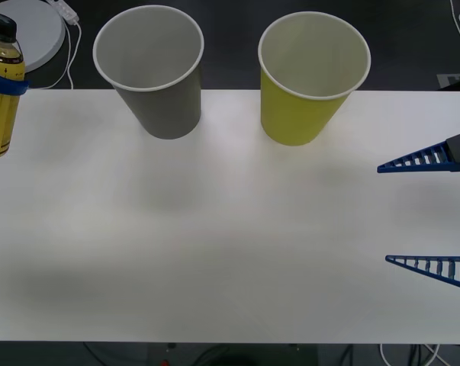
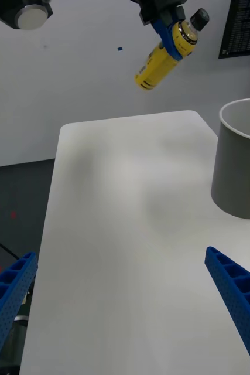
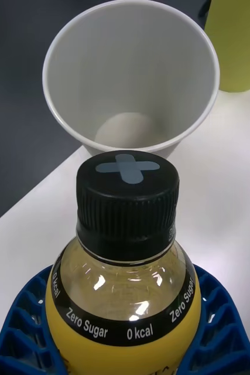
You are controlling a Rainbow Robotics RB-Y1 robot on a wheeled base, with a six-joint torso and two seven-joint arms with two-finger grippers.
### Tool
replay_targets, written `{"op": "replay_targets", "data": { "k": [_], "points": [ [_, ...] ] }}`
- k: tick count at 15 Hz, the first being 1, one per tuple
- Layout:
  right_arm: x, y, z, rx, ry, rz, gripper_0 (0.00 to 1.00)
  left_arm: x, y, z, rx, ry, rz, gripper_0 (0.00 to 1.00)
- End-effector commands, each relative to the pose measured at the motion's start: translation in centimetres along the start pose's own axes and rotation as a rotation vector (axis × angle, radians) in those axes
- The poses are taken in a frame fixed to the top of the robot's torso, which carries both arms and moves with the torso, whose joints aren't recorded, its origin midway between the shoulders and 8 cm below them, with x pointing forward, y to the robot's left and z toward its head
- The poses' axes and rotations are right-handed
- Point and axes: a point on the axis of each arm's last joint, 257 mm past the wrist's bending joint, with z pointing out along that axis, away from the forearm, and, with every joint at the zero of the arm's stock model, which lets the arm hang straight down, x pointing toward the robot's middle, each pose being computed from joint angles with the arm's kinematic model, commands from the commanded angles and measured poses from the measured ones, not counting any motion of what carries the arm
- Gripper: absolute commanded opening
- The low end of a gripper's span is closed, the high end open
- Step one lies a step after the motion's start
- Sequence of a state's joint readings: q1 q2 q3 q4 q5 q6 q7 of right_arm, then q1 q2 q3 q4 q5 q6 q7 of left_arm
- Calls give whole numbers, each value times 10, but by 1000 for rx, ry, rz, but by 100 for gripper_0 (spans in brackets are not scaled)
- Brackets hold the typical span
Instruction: Put the can into the green bin and the plastic bottle into the gray bin
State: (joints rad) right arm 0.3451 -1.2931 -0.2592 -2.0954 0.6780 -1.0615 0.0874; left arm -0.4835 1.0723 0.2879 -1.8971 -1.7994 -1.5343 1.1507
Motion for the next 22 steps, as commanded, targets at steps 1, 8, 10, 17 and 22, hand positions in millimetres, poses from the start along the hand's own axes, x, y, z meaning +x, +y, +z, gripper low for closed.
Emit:
{"op": "replay_targets", "data": {
  "k": [1, 8, 10, 17, 22],
  "points": [
    [0, 0, 0, 0, 0, 0, 100, -14, 5, 8, 5, 4, 12, 0],
    [0, 0, 0, 0, 0, 0, 100, -65, 10, 22, 24, 45, 86, 0],
    [0, 0, 0, 0, 0, 0, 100, -76, 11, 28, 27, 65, 101, 0],
    [0, 0, 0, 0, 0, 0, 100, -122, 10, 54, 59, 94, 117, 0],
    [0, 0, 0, 0, 0, 0, 100, -155, 6, 71, 68, 118, 132, 0]
  ]
}}
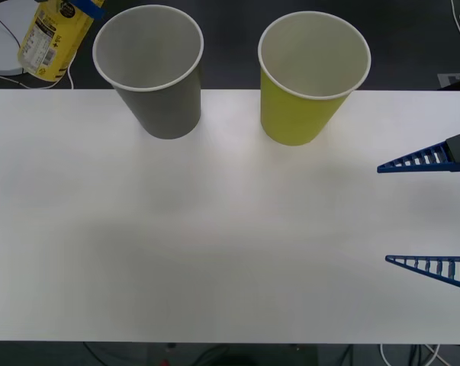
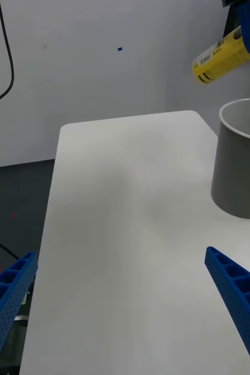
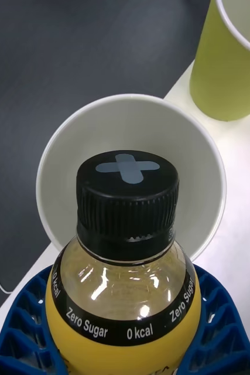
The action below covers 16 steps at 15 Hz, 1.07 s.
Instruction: Put the can into the green bin and the plastic bottle into the gray bin
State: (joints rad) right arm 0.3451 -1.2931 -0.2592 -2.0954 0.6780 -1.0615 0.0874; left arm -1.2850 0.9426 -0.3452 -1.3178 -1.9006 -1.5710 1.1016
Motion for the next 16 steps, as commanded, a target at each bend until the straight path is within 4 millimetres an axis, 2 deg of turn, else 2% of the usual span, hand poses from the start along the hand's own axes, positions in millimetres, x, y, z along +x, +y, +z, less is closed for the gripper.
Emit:
{"op": "replay_targets", "data": {
  "k": [1, 9, 16],
  "points": [
    [0, 0, 0, 0, 0, 0, 100, -20, 0, 7, 3, -2, 3, 0],
    [0, 0, 0, 0, 0, 0, 100, -66, -10, 24, 15, -10, -4, 0],
    [0, 0, 0, 0, 0, 0, 100, -78, -19, 36, 13, -6, 13, 0]
  ]
}}
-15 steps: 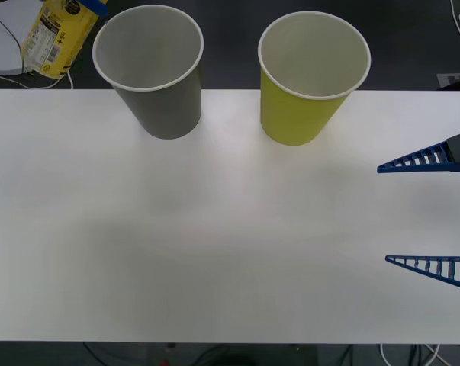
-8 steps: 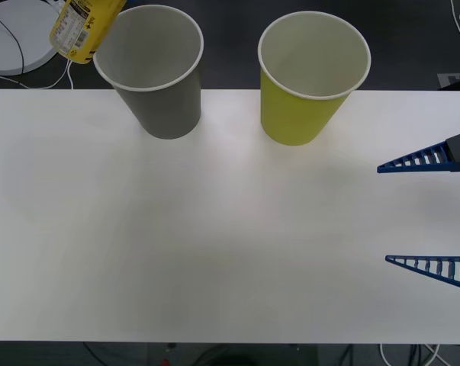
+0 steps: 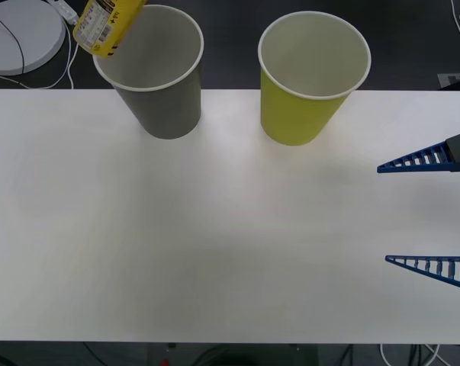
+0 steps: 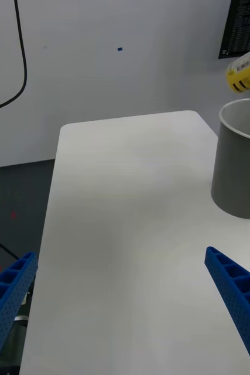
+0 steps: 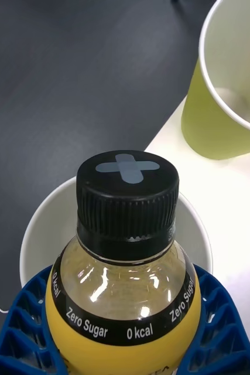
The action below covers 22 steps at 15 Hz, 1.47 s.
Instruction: Put the can into the green bin and the plastic bottle into the gray bin
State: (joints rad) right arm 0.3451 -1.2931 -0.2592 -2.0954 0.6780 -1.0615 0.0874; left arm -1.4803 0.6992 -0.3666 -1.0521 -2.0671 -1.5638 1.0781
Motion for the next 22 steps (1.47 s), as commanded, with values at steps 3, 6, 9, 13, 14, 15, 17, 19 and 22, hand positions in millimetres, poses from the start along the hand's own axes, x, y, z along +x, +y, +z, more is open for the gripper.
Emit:
{"op": "replay_targets", "data": {
  "k": [3, 6, 9, 13, 14, 15, 17, 19, 22],
  "points": [
    [0, 0, 0, 0, 0, 0, 100, -4, -6, 5, 6, 1, 4, 0],
    [0, 0, 0, 0, 0, 0, 100, -8, -7, 7, 3, -8, 10, 0],
    [0, 0, 0, 0, 0, 0, 100, -9, -9, 8, 9, -10, 10, 86],
    [0, 0, 0, 0, 0, 0, 100, -9, -10, 8, 10, -11, 14, 100],
    [0, 0, 0, 0, 0, 0, 100, -9, -10, 8, 10, -11, 11, 100],
    [0, 0, 0, 0, 0, 0, 100, -9, -9, 8, 9, -9, 9, 100],
    [0, 0, 0, 0, 0, 0, 100, -9, -9, 8, 7, -9, 8, 100],
    [0, 0, 0, 0, 0, 0, 100, -9, -9, 8, 6, -8, 8, 100],
    [0, 0, 0, 0, 0, 0, 100, -9, -9, 8, 6, -10, 9, 100]
  ]
}}
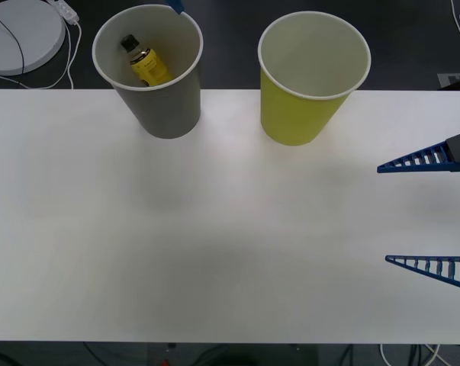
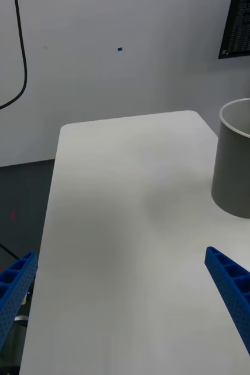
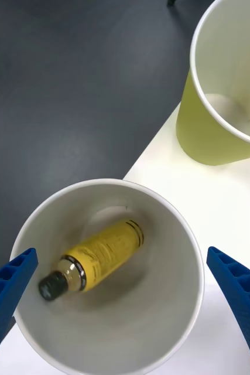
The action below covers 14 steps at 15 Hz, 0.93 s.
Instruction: Put the can into the green bin and the plastic bottle into the gray bin
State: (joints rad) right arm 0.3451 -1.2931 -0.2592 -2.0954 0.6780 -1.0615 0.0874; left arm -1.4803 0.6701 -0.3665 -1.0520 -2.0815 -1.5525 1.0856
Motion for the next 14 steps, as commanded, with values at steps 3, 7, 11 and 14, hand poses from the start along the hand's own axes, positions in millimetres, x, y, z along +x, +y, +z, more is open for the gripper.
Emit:
{"op": "replay_targets", "data": {
  "k": [3, 7, 11, 14],
  "points": [
    [0, 0, 0, 0, 0, 0, 100, 2, -1, -2, 12, -2, 9, 100],
    [0, 0, 0, 0, 0, 0, 100, 19, -1, -9, 6, -1, 29, 100],
    [0, 0, 0, 0, 0, 0, 100, 43, -7, -15, 33, -45, 20, 100],
    [0, 0, 0, 0, 0, 0, 100, 65, -13, -24, 48, -67, 17, 100]
  ]
}}
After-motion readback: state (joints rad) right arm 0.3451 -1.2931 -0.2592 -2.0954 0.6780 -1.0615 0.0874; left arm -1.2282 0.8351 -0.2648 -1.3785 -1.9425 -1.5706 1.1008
